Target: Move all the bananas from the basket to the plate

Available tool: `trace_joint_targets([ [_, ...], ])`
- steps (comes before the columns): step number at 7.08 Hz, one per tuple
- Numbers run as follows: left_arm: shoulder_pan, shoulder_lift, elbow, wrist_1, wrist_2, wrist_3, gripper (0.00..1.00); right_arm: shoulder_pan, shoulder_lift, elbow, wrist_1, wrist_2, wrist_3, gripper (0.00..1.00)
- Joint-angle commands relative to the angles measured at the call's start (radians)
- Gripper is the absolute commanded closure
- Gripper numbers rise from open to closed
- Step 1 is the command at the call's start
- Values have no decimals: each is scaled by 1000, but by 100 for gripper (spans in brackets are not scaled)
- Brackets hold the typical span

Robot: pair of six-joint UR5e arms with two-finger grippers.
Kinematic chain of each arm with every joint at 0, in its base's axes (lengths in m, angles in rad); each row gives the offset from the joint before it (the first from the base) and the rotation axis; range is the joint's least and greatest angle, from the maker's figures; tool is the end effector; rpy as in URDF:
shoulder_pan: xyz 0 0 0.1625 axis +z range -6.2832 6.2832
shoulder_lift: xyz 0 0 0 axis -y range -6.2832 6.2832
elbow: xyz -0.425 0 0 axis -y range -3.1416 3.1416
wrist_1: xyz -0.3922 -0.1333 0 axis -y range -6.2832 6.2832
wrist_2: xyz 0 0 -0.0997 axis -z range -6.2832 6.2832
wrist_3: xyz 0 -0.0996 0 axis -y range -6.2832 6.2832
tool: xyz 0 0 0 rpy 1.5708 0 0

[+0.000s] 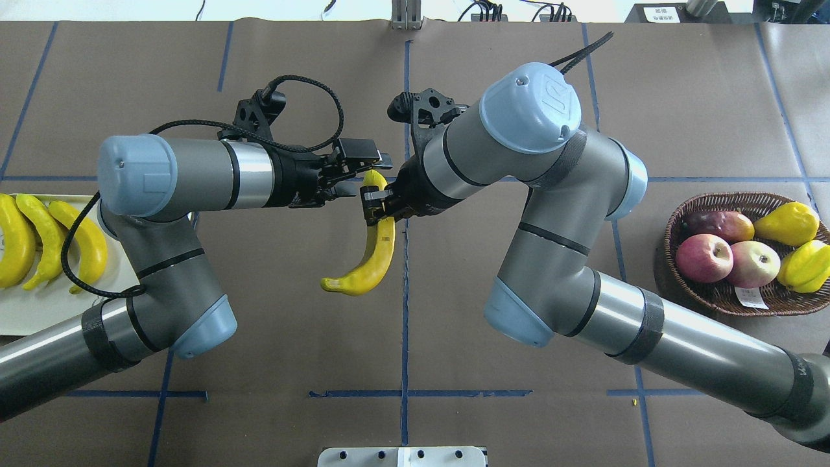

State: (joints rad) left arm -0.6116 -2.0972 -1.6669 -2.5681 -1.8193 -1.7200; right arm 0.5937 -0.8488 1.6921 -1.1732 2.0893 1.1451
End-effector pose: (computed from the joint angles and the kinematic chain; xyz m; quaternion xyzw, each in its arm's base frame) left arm 0.4482 -0.4472 0.1970 0.0815 0.7191 -0.1707 0.6687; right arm -0.4966 -0.4365 0.1222 0.0921 -0.5923 -0.0825 0.7962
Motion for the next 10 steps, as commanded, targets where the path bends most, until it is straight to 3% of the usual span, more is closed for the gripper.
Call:
trace_joint_targets([
  [1,-4,-9,1,-1,-56,17,8,0,1,0,1,2,-1,100],
  [4,-49,-7,18,0,-132,62,10,0,1,1,1,6,-12,100],
  [10,-51,-46,49,-1,-140,34,17,-2,1,1,7,2,-15,99],
])
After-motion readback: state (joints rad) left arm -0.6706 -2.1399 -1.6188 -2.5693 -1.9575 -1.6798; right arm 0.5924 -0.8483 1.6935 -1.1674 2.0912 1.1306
